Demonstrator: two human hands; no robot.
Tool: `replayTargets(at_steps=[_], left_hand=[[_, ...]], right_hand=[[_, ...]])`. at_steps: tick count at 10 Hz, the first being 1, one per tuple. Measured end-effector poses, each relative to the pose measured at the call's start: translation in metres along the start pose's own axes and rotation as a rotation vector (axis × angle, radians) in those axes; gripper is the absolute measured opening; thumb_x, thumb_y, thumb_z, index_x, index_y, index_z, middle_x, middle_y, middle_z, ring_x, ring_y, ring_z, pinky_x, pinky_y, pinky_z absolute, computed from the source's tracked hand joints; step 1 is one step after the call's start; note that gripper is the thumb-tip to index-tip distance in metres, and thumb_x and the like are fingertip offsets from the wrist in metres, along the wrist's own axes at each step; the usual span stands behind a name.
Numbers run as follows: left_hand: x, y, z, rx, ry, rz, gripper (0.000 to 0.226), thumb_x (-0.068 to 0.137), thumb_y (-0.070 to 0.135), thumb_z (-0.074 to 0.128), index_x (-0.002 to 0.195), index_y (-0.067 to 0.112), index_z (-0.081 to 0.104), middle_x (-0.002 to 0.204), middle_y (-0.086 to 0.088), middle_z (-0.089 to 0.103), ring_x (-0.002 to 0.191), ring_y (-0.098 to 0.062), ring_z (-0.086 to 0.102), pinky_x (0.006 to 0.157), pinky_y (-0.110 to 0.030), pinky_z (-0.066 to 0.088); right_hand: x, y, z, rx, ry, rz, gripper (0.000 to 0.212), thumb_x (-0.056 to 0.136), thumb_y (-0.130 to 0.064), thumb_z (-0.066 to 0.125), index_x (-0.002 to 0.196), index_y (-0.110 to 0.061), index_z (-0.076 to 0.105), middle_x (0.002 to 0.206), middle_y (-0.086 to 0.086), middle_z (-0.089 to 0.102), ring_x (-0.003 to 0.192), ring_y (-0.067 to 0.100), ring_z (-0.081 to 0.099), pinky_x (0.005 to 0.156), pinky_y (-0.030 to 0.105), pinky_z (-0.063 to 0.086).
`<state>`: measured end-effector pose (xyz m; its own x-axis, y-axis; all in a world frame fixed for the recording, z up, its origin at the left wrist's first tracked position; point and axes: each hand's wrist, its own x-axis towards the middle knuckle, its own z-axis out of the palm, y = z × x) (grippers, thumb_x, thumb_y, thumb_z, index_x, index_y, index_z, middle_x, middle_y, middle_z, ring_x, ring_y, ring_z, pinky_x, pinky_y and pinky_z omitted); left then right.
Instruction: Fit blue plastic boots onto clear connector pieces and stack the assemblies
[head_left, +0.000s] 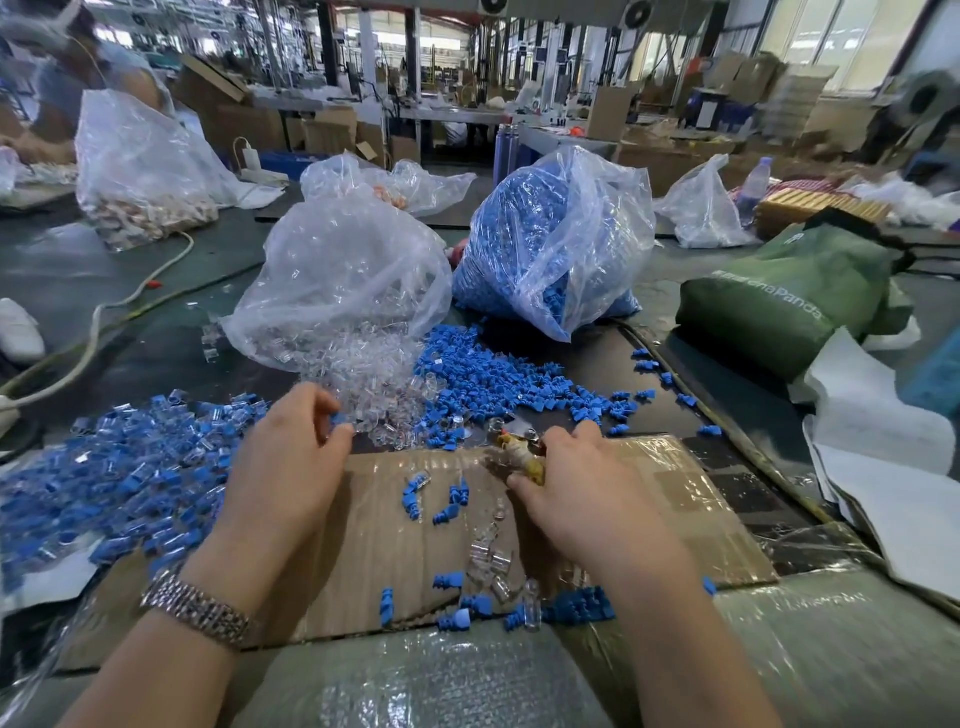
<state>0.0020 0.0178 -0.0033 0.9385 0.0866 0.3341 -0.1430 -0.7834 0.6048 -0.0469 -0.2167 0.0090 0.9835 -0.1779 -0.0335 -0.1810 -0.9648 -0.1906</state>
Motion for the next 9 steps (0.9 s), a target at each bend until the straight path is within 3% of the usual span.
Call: replayTargets(at_steps=[1,2,3,4,5,6,7,8,9], left_hand=[[0.002,-0.009,-0.006,0.083,0.105,-0.031,0.017,0.094,0.024,0.07,0.098,0.015,0.056,0.081,0.0,0.059,0.074,-0.02,0.056,0.061,-0.034,0.039],[0.003,-0.011,-0.009,0.196,0.108,-0.033,0.021,0.094,0.03,0.07,0.096,0.012,0.06,0.086,-0.005,0.06,0.081,-0.027,0.058,0.07,-0.04,0.046],[0.002,-0.012,-0.012,0.44,0.056,-0.094,0.024,0.097,0.038,0.061,0.099,0.014,0.062,0.1,-0.009,0.061,0.095,-0.033,0.061,0.088,-0.048,0.044],[0.001,-0.011,-0.017,0.59,-0.012,-0.16,0.023,0.098,0.032,0.052,0.102,0.017,0.069,0.1,-0.006,0.053,0.101,-0.03,0.057,0.094,-0.048,0.039],[0.0,-0.009,-0.016,0.618,-0.015,-0.144,0.025,0.094,0.029,0.057,0.111,0.019,0.072,0.104,-0.009,0.052,0.106,-0.031,0.053,0.094,-0.048,0.037],[-0.004,-0.002,-0.012,0.389,0.063,0.071,0.022,0.092,0.02,0.065,0.112,0.014,0.071,0.098,-0.005,0.052,0.097,-0.026,0.053,0.084,-0.045,0.042],[-0.008,0.008,-0.003,0.176,-0.045,0.266,0.013,0.096,0.019,0.063,0.107,0.016,0.071,0.094,0.005,0.055,0.076,-0.003,0.052,0.063,-0.015,0.04],[-0.012,0.009,0.004,0.114,-0.151,0.334,0.015,0.098,0.024,0.058,0.105,0.02,0.071,0.093,0.01,0.064,0.076,0.007,0.053,0.061,-0.009,0.042],[-0.018,0.007,0.007,0.089,-0.21,0.325,0.012,0.099,0.027,0.056,0.1,0.027,0.069,0.087,0.017,0.062,0.078,0.009,0.055,0.062,-0.01,0.045]], right_hand=[[0.0,0.002,0.003,0.014,0.018,-0.031,0.048,0.095,-0.059,0.057,0.124,-0.021,0.05,0.113,0.001,0.041,0.102,0.02,0.053,0.089,0.038,0.05],[-0.001,0.001,0.006,0.019,0.057,-0.067,0.05,0.094,-0.06,0.058,0.126,-0.023,0.049,0.112,-0.001,0.04,0.105,0.02,0.05,0.088,0.036,0.047],[-0.001,-0.001,0.008,0.024,0.071,-0.058,0.053,0.094,-0.06,0.058,0.13,-0.022,0.048,0.119,0.001,0.044,0.111,0.021,0.051,0.093,0.037,0.048],[0.002,-0.002,0.01,0.024,0.074,-0.023,0.055,0.095,-0.061,0.057,0.132,-0.021,0.048,0.121,0.002,0.046,0.114,0.022,0.05,0.098,0.039,0.048],[0.004,-0.001,0.011,0.003,0.084,0.008,0.056,0.095,-0.062,0.055,0.132,-0.021,0.048,0.121,0.002,0.046,0.116,0.022,0.048,0.1,0.041,0.046],[0.006,-0.001,0.01,-0.049,0.055,0.045,0.062,0.094,-0.068,0.05,0.134,-0.02,0.049,0.128,0.005,0.048,0.123,0.026,0.044,0.101,0.045,0.042],[0.007,-0.002,0.011,-0.035,0.022,0.055,0.07,0.092,-0.076,0.043,0.132,-0.019,0.051,0.129,0.005,0.047,0.124,0.026,0.043,0.102,0.046,0.04],[0.004,-0.002,0.004,-0.005,0.062,0.047,0.071,0.092,-0.076,0.04,0.135,-0.021,0.051,0.13,0.003,0.047,0.126,0.024,0.043,0.105,0.046,0.04],[-0.003,0.004,-0.015,0.242,0.154,0.012,0.051,0.096,-0.064,0.05,0.129,-0.025,0.057,0.119,-0.007,0.055,0.114,0.013,0.052,0.099,0.037,0.046]])
